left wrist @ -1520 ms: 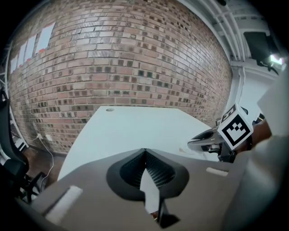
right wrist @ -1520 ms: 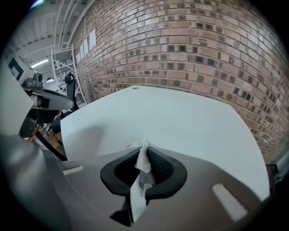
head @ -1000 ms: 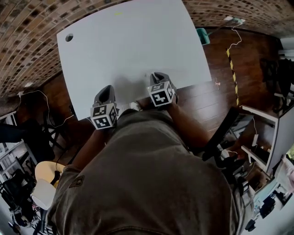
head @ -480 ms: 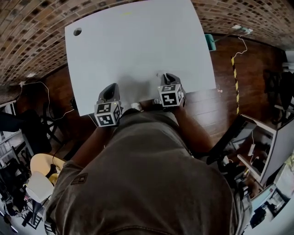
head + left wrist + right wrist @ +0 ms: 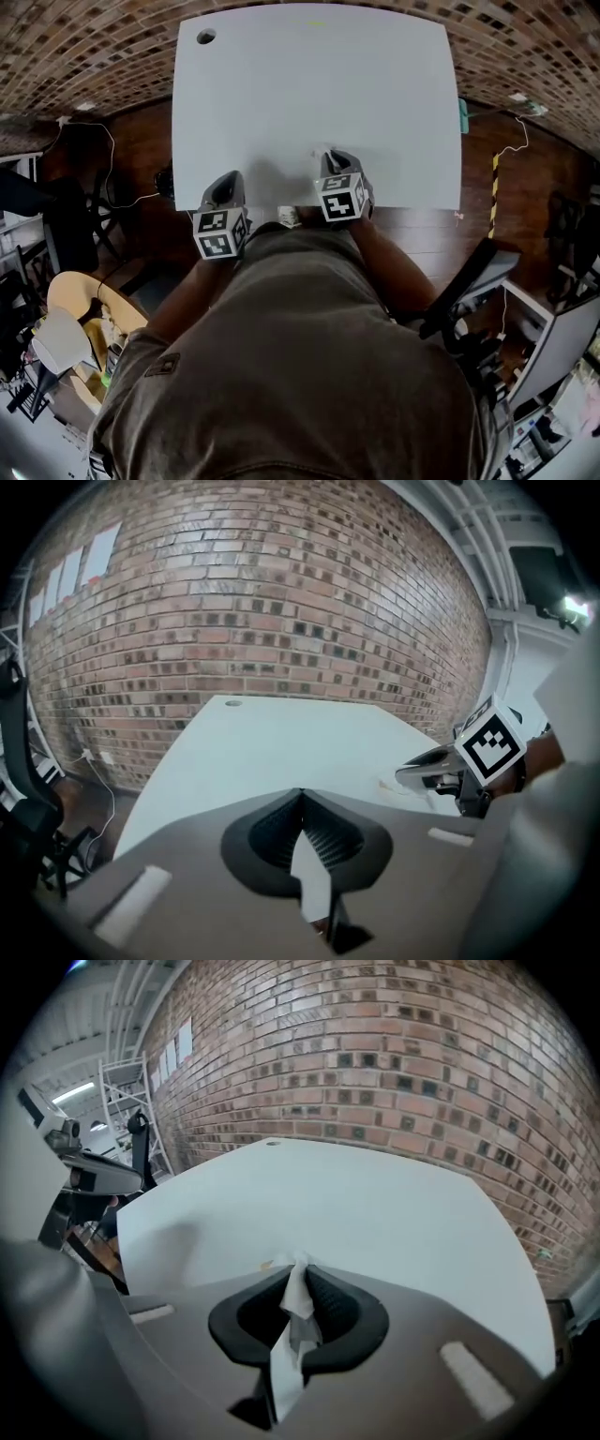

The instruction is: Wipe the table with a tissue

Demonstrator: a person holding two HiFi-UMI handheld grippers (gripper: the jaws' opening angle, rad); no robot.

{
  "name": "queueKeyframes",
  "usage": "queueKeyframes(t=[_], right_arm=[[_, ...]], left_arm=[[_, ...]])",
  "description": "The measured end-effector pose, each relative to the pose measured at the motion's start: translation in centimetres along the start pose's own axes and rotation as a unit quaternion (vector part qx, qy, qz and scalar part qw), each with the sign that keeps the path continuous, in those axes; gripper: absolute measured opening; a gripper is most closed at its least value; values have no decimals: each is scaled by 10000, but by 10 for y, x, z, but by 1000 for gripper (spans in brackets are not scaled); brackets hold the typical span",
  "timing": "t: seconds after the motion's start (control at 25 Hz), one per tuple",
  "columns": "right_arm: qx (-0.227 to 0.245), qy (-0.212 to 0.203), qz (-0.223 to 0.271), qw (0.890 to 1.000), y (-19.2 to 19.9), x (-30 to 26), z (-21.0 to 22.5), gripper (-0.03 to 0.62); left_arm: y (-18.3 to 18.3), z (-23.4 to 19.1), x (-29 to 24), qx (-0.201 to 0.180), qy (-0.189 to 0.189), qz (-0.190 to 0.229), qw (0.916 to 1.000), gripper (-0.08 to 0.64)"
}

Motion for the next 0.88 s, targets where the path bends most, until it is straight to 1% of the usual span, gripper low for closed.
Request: queueKeyframes(t=[0.24, 0.36, 0.44, 0.64, 0.88], right_arm=[[309, -464, 67, 9984, -8, -6, -37, 43], [328, -620, 109, 9975, -5, -4, -45, 43], [276, -631, 122, 9976, -2, -1, -44, 43], [4, -402, 100, 9991, 11, 10, -21, 43], [-497, 106, 74, 9987, 33, 28, 24, 43]], left_arm=[[8, -13, 13, 106, -166, -30, 9998, 2], [10, -10, 15, 72, -153, -58, 9998, 2], [10, -7, 14, 33, -112, -64, 9999, 2], [6, 10, 5, -87, 106, -71, 9999, 2], [0, 38, -11, -268, 457, -109, 9985, 2]])
Point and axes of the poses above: the fingertips, and each gripper's own axes: x backward along the fingers, z to its right, y out of its underside, the point moved 6 cm from there along x, backward along the fingers, and after that the axes turned 1 degree about -y, right-handed, at the moved point
